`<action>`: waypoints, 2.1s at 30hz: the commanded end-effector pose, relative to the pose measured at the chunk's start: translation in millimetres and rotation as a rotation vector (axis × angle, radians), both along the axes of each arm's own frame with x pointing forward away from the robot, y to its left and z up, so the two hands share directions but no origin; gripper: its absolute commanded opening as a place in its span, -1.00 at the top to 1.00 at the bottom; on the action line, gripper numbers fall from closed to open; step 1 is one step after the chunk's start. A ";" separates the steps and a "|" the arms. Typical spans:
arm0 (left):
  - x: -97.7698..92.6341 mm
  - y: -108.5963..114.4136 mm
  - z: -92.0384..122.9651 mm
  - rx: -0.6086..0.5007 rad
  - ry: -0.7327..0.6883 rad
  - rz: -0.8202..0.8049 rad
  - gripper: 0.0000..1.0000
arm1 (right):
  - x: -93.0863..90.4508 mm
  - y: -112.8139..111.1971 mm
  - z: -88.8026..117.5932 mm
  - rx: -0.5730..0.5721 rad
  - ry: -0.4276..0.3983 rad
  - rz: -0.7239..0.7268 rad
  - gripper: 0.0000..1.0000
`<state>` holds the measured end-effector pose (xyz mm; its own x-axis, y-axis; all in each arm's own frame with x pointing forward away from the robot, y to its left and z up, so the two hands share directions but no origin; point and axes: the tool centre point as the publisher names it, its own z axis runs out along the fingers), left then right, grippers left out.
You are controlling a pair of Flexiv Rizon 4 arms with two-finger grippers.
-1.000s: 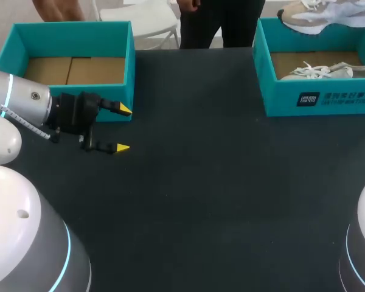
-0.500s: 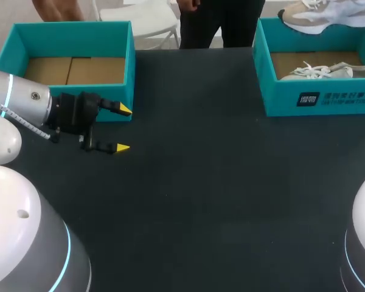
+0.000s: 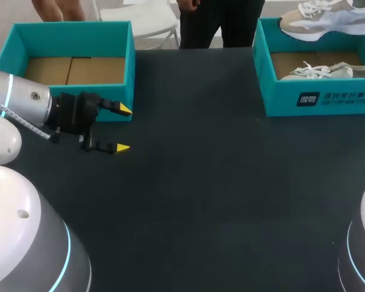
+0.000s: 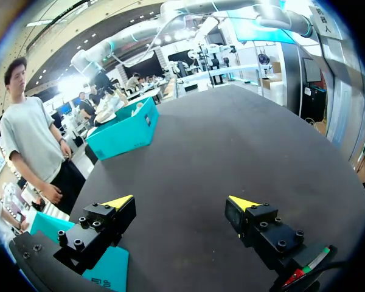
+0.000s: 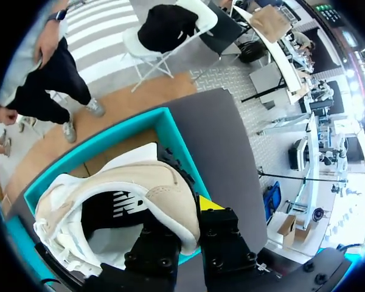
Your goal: Take the shoe out of the shoebox, open the shoe tongue, remove and reinsert the insole, then place the shoe into the shoebox
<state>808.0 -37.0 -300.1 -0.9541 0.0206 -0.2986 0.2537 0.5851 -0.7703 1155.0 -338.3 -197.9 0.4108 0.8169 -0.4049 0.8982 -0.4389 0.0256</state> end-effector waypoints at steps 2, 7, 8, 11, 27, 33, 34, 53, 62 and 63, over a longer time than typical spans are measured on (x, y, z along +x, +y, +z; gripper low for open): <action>-0.6 -0.3 0.1 0.003 0.000 0.000 -1.00 | -13.7 3.4 -18.6 -0.065 -0.097 0.008 1.00; -0.6 -0.3 0.1 0.003 0.000 0.000 -1.00 | -18.0 4.0 -34.0 -0.067 -0.102 0.007 1.00; -0.6 -0.3 0.1 0.003 0.000 0.000 -1.00 | -18.0 4.5 -36.1 -0.065 -0.098 0.008 1.00; -0.6 -0.3 0.1 0.003 0.000 0.000 -1.00 | -18.0 5.9 -43.6 -0.064 -0.081 0.022 1.00; -0.6 -0.3 0.1 0.003 0.000 0.000 -1.00 | -12.1 9.5 -79.2 -0.088 -0.108 0.033 1.00; -0.6 -0.3 0.1 0.003 0.000 0.000 -1.00 | -11.4 9.1 -94.4 -0.100 -0.116 0.017 1.00; -0.6 -0.3 0.1 0.003 0.000 0.000 -1.00 | -11.5 8.6 -97.1 -0.091 -0.107 0.017 1.00; -0.6 -0.3 0.1 0.003 0.000 0.000 -1.00 | -10.7 6.3 -133.4 -0.055 -0.094 -0.003 1.00; -0.6 -0.3 0.1 0.003 0.000 0.000 -1.00 | -8.8 2.9 -145.5 -0.033 -0.081 -0.010 1.00; -0.6 -0.3 0.1 0.003 0.000 0.000 -1.00 | -8.3 2.3 -146.1 -0.032 -0.081 -0.011 1.00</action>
<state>808.0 -37.0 -300.1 -0.9542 0.0206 -0.2986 0.2537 0.5851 -0.7703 1139.2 -334.6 -338.6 0.4528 0.7991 -0.3955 0.8883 -0.4424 0.1232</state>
